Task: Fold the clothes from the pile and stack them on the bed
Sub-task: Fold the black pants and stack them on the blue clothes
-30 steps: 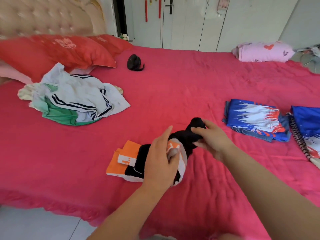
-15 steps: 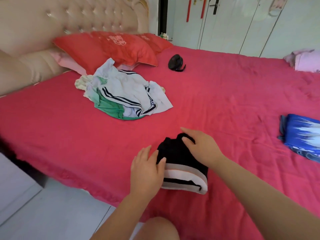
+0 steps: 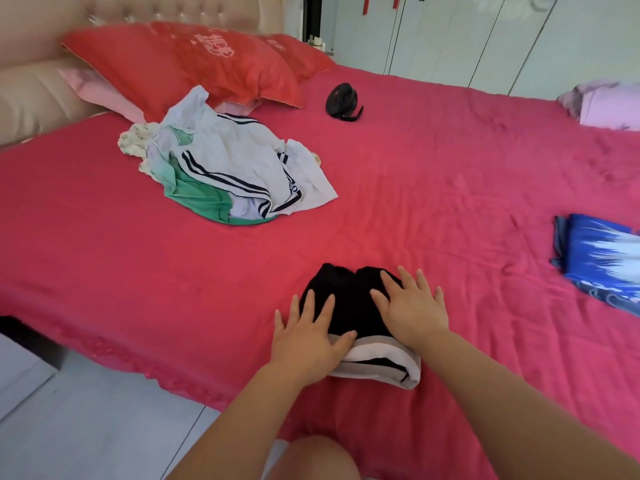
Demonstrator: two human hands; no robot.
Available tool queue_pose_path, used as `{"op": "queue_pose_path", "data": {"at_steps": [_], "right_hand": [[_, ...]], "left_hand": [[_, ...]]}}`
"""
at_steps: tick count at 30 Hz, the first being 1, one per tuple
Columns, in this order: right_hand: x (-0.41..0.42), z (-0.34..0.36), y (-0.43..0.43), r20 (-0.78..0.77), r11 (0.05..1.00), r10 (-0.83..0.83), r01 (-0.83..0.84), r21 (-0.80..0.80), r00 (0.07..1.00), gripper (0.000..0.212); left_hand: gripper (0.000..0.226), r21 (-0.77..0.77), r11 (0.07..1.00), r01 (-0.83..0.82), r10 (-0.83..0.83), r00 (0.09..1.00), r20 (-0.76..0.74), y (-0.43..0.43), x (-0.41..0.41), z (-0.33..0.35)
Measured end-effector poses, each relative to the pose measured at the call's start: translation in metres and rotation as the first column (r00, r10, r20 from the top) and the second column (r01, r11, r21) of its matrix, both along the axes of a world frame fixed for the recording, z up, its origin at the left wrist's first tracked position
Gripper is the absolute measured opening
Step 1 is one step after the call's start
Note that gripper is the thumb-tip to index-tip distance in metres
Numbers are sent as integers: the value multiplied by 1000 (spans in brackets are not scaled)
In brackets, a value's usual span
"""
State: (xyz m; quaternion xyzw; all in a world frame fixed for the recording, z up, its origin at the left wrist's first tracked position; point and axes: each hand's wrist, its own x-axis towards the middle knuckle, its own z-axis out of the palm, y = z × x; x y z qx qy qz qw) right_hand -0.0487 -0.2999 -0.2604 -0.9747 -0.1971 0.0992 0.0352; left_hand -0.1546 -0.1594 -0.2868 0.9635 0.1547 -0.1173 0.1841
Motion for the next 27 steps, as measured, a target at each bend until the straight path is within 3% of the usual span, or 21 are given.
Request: {"op": "queue_pose_path", "data": {"at_steps": [2, 6, 8, 11, 13, 16, 19, 21, 24, 27], "right_hand": [[1, 0, -2, -25, 994, -41, 43, 100, 999, 58], [-5, 6, -16, -27, 942, -38, 45, 333, 999, 56], [-11, 4, -22, -11, 926, -31, 33, 376, 999, 57], [-15, 0, -26, -29, 894, -57, 64, 443, 998, 56], [-15, -2, -27, -16, 899, -77, 76, 432, 997, 56], [-13, -3, -26, 23, 915, -113, 95, 392, 993, 61], [-9, -4, -25, 6, 907, -112, 100, 410, 994, 65], [-4, -4, -25, -23, 846, -117, 112, 521, 993, 58], [13, -1, -27, -81, 733, -222, 221, 643, 972, 38], [32, -2, -25, -1, 829, -158, 133, 544, 988, 23]], "left_hand": [[68, -46, 999, -17, 19, 999, 38, 2, 10, 9], [48, -149, 987, -53, 110, 908, 405, 19, 45, 20], [45, -152, 988, -35, 92, 920, 381, 26, 63, 20], [36, -42, 999, -34, 43, 976, 213, 31, 81, 18], [29, -33, 997, -76, 82, 960, 266, 36, 91, 21], [22, -117, 976, -182, 215, 866, 451, 43, 101, 26], [16, -327, 905, -273, 393, 830, 396, 43, 102, 18], [17, -421, 861, -284, 446, 821, 356, 41, 100, 12], [22, -363, 922, -137, 336, 749, 572, 29, 88, 21], [50, -200, 937, 288, -47, 668, 743, -5, 63, 30]]}}
